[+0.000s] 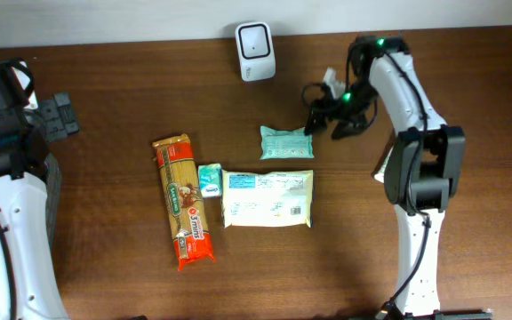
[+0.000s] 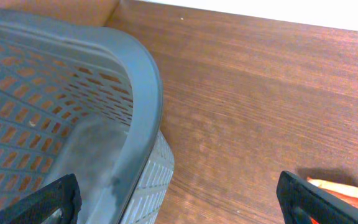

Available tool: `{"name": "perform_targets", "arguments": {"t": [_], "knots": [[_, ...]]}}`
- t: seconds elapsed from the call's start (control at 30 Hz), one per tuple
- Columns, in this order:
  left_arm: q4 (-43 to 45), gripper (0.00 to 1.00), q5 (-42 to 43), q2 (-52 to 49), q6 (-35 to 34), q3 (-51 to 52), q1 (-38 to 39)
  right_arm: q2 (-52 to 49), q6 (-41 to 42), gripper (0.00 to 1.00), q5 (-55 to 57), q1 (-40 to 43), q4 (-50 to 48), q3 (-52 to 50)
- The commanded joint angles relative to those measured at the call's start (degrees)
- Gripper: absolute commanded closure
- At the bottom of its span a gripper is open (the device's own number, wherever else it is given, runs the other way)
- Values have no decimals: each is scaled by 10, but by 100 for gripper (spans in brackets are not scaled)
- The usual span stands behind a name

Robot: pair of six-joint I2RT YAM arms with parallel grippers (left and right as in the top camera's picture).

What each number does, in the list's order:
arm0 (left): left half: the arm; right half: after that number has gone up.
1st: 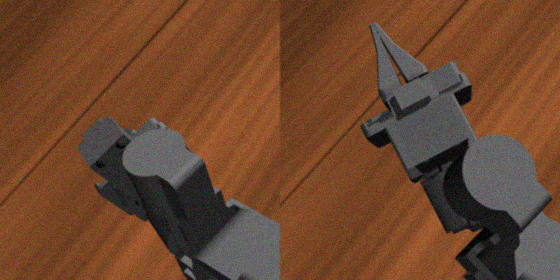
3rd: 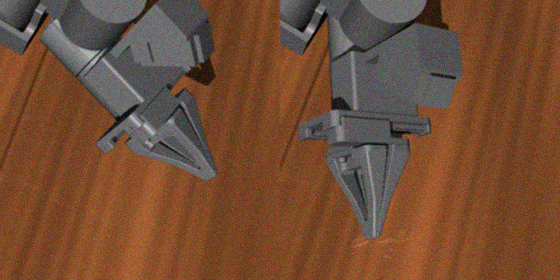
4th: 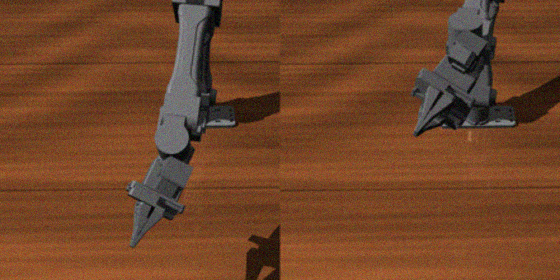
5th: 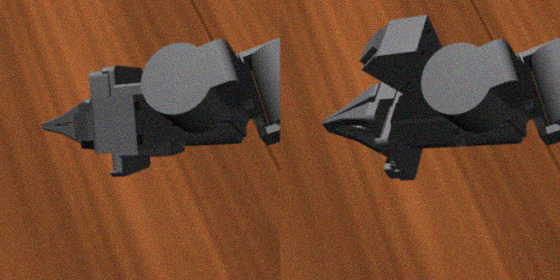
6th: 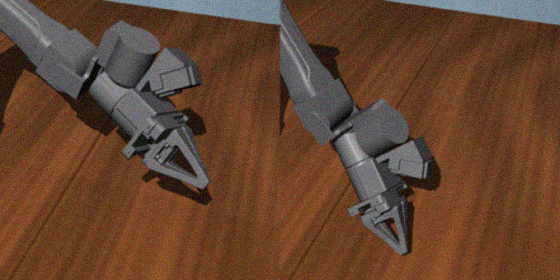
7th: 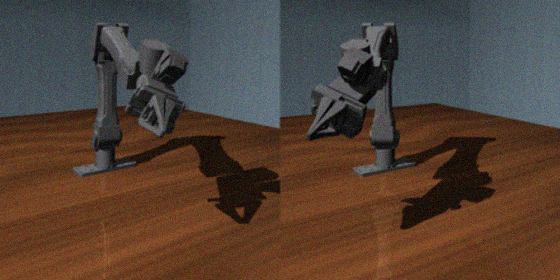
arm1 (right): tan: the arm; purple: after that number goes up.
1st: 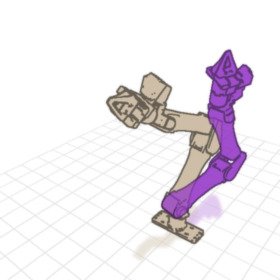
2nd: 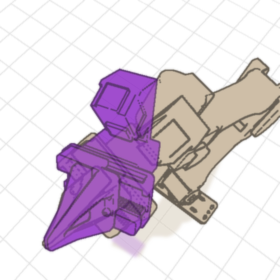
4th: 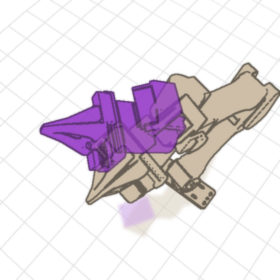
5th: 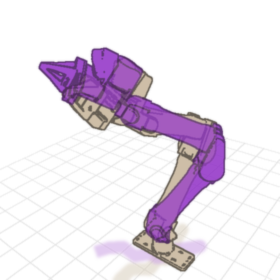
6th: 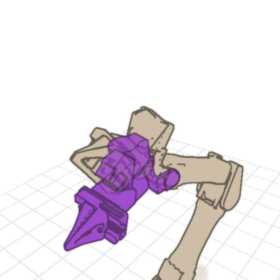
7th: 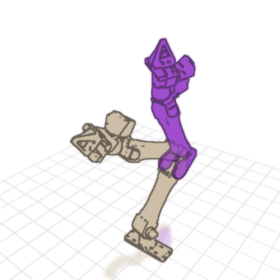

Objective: Scan the item barcode
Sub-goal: 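Carry the wipes pack right and set it beside the shampoo tube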

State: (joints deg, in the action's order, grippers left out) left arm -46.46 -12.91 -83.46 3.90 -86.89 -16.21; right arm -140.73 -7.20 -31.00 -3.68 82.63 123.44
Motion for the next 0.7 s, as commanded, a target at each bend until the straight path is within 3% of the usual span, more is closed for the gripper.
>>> {"name": "perform_targets", "arguments": {"t": [0.0,0.1,0.2,0.3,0.37,0.47,0.53,0.67], "knots": [[1,1,-2,8,9,-2,-3,5,2,18,-46,-5,-40,-56],[1,1,-2,8,9,-2,-3,5,2,21,-48,-12,-115,-100],[1,1,-2,8,9,-2,-3,5,2,30,-47,-44,-208,-153],[1,1,-2,8,9,-2,-3,5,7,62,-13,-56,-276,-213],[1,1,-2,8,9,-2,-3,5,6,93,-12,-56,-313,-254],[1,1,-2,8,9,-2,-3,5,6,96,-52,-35,-297,-240],[1,1,-2,8,9,-2,-3,23,-23,96,-185,-4,-267,-200],[1,1,-2,8,9,-2,-3,172,-37,96,-238,10,-259,-176]]}}
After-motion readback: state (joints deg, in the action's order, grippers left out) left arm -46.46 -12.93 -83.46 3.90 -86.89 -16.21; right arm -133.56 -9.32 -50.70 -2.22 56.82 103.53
